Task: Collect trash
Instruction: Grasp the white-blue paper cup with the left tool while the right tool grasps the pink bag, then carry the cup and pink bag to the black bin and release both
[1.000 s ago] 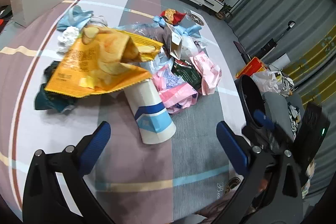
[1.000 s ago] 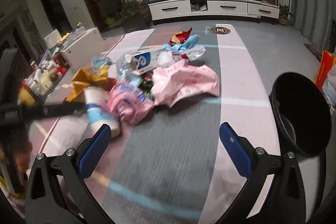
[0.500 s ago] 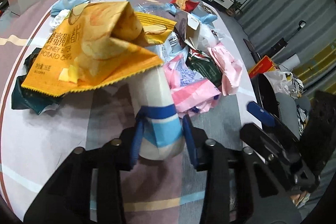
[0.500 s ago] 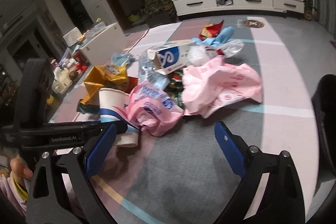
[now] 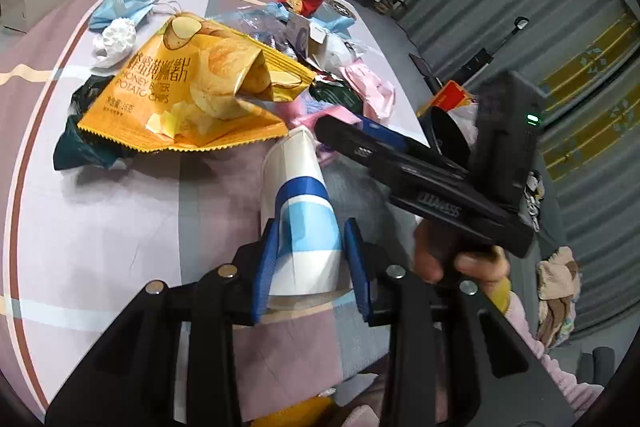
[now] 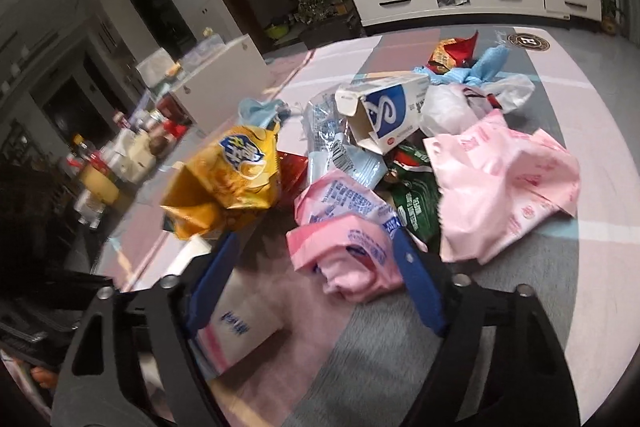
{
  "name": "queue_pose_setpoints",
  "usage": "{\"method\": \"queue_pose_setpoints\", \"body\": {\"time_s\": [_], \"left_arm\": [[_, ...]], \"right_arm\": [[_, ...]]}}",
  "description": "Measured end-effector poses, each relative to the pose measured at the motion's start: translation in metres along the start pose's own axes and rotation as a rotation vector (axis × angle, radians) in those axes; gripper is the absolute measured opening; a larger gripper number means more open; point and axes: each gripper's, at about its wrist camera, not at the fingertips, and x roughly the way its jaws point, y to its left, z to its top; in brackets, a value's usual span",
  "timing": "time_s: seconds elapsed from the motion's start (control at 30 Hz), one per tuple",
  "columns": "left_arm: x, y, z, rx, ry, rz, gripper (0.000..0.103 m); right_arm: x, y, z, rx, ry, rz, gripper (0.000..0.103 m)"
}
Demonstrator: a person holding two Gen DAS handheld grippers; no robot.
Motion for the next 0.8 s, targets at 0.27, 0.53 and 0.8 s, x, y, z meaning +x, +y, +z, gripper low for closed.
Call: {"method": "queue_pose_setpoints", "body": {"time_s": [0.27, 0.53, 0.8], "left_arm": [[-0.010, -0.018, -0.006, 0.058, 0.010, -0.044, 0.033], [-0.007, -0.056, 0.009, 0.089, -0.024, -0.093, 0.033], [0.048, -0.163, 0.081, 0.249, -0.076, -0.130, 0.033]], "right_arm": [[-0.036, -0.016, -0.011, 0.081, -0.014, 0.064, 0.032], [-0.125, -0.081, -0.015, 0.306, -0.229, 0.266, 0.032], [-0.203, -0.178, -0.037, 0.519, -0.448, -0.145, 0.032]]}}
